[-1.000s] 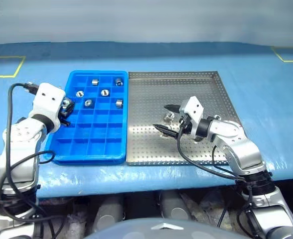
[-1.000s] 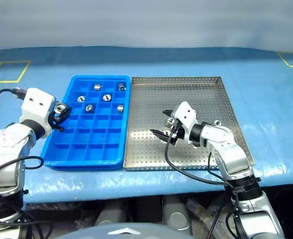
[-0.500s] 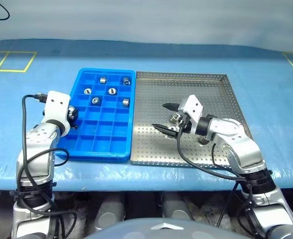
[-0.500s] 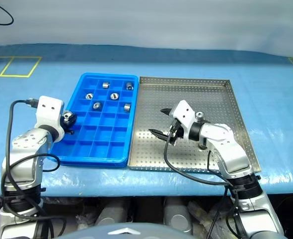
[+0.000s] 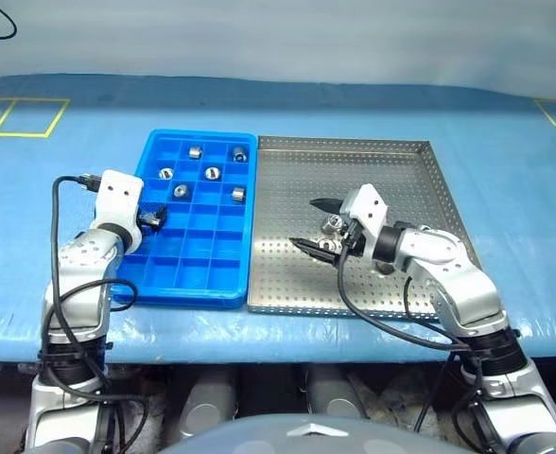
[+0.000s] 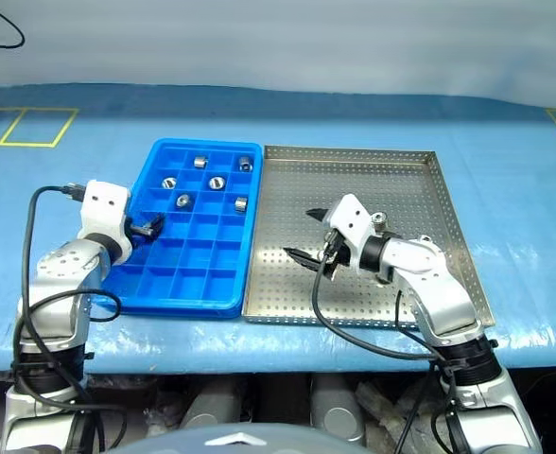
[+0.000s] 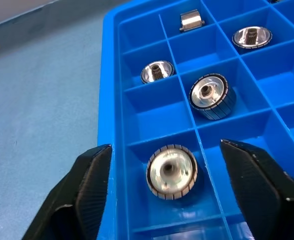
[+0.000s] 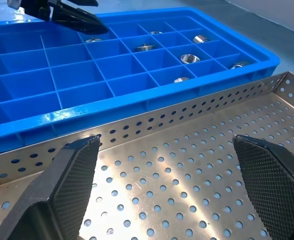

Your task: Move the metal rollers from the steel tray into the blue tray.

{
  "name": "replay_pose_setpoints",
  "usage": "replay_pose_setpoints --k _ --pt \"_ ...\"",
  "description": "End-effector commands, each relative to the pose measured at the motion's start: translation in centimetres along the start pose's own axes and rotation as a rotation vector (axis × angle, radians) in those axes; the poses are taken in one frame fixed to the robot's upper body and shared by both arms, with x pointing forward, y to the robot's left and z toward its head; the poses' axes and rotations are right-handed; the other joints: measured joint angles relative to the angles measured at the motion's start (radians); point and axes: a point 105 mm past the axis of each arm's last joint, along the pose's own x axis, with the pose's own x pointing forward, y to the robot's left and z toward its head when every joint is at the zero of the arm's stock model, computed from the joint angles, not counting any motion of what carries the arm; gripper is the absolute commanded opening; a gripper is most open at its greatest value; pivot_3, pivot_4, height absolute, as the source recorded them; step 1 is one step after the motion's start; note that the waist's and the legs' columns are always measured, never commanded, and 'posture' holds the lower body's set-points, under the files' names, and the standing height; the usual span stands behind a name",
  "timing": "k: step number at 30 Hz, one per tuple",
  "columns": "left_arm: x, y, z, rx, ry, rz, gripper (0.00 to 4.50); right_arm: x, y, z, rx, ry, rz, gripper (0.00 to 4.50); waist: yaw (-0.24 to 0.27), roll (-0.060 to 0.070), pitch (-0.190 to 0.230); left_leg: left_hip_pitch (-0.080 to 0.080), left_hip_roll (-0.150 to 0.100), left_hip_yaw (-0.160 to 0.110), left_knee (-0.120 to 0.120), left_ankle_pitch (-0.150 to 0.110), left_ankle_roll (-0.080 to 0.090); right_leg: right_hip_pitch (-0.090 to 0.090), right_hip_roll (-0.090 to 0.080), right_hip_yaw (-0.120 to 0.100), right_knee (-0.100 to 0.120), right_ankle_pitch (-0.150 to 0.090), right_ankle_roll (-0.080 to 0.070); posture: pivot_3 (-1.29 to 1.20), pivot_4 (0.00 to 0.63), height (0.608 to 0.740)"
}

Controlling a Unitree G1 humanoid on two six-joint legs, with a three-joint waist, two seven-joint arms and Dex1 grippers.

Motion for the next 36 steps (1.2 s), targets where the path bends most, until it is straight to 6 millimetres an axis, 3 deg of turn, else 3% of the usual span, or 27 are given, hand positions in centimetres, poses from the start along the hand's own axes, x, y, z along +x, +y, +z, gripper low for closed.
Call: replay_pose_setpoints --k 1,4,8,11,15,21,25,31,36 --pt "-0.4 -0.7 3.7 -0.007 -0.178 -0.030 4.01 -0.5 -0.3 1.6 -0.050 -0.046 -0.019 4.50 0.001 0.000 0.000 0.000 0.000 0.000 0.000 0.000 0.000 0.000 0.000 0.000 0.000 0.000 0.000 -0.07 0.150 0.740" --pt "-0.6 -4.3 6.6 -0.020 -0.304 -0.201 4.01 -0.9 -0.6 1.8 -0.061 -0.046 -0.046 4.50 0.005 0.000 0.000 0.000 0.000 0.000 0.000 0.000 0.000 0.000 -0.001 0.000 0.000 0.000 0.000 -0.10 0.150 0.740" --pt "-1.9 -12.1 9.6 0.005 -0.419 -0.617 4.01 -2.4 -1.3 1.4 -0.079 -0.002 -0.120 4.50 0.005 0.000 0.000 -0.002 -0.002 0.000 0.001 0.000 0.001 0.000 -0.002 -0.001 -0.001 0.000 0.000 -0.16 0.150 0.740" --pt "-3.1 -16.9 9.9 0.127 -0.435 -0.886 4.01 -3.8 -1.6 0.4 -0.073 0.053 -0.174 4.50 -0.014 0.001 -0.001 -0.003 -0.003 0.002 0.003 -0.001 0.003 0.000 -0.002 0.001 -0.002 0.000 0.001 -0.22 0.150 0.740" --pt "-1.6 -20.0 8.9 0.254 -0.362 -1.004 4.01 -6.3 -1.6 -1.4 -0.045 0.144 -0.272 4.50 -0.053 0.002 -0.001 -0.003 -0.002 0.003 0.003 -0.002 0.004 0.000 -0.001 0.002 -0.002 0.000 0.001 -0.30 0.150 0.740" --pt "0.5 -21.6 7.9 0.335 -0.285 -1.031 4.01 -8.2 -0.7 -2.1 -0.010 0.171 -0.363 4.50 -0.149 0.002 -0.001 -0.002 -0.001 0.007 0.005 -0.002 0.005 0.001 0.002 0.006 -0.001 -0.003 0.008 -0.39 0.150 0.740" --pt "0.4 -21.9 7.0 0.325 -0.255 -1.065 4.01 -8.4 -0.5 -2.1 -0.004 0.166 -0.388 4.50 -0.217 0.002 -0.001 -0.001 -0.001 0.009 0.005 -0.002 0.006 0.001 0.003 0.010 -0.001 -0.002 0.011 -0.40 0.150 0.740" --pt "0.8 -21.3 5.1 0.343 -0.181 -1.046 4.01 -8.1 -0.7 -1.9 -0.008 0.154 -0.390 4.50 -0.295 0.002 -0.001 0.002 0.000 0.014 0.005 -0.003 0.007 0.002 0.004 0.016 -0.001 -0.001 0.014 -0.39 0.150 0.740" --pt "0.9 -19.9 4.1 0.341 -0.153 -0.994 4.01 -7.5 -0.9 -1.7 -0.018 0.144 -0.370 4.50 -0.317 0.001 -0.001 0.004 0.000 0.018 0.005 -0.003 0.008 0.002 0.005 0.022 -0.001 0.000 0.016 -0.35 0.150 0.740"
